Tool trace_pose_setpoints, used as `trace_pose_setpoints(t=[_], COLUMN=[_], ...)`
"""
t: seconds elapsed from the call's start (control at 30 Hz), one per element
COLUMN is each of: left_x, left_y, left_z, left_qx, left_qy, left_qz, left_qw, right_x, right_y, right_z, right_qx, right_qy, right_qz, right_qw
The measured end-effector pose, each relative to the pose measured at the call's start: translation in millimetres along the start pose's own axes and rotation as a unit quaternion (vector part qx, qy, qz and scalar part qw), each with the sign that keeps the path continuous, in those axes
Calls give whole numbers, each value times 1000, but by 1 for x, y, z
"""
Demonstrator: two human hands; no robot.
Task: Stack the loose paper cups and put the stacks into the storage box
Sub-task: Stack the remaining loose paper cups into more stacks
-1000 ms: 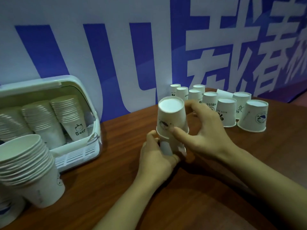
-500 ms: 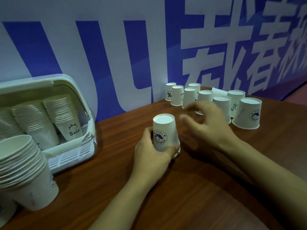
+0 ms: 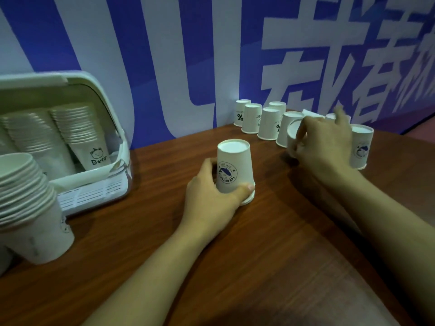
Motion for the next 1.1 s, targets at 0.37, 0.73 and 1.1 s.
trace_pose_setpoints(t=[0.37, 0.73, 1.1], left_x=[3, 2, 1], left_y=[-4, -5, -2], left_z=[-2, -8, -1], left_qx=[32, 63, -17], left_qy=[5, -37, -7], left_qz=[-15, -13, -24], left_qw=[999, 997, 1000], right_x=[47, 52, 55], right_y=[29, 35, 39], right_z=[42, 20, 20], right_qx=[-117, 79, 159], right_qy=[-422, -393, -337], right_qz=[148, 178, 210], right_qw=[887, 899, 904])
Point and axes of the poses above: each hand's wrist, its own y-axis away from the middle knuckle, its own z-axis out of the back of the hand, x = y × z, the point moved 1 cm from there along -y, towards the middle knuckle, and after that the axes turned 7 degrees about -y, right-handed, at the moved point
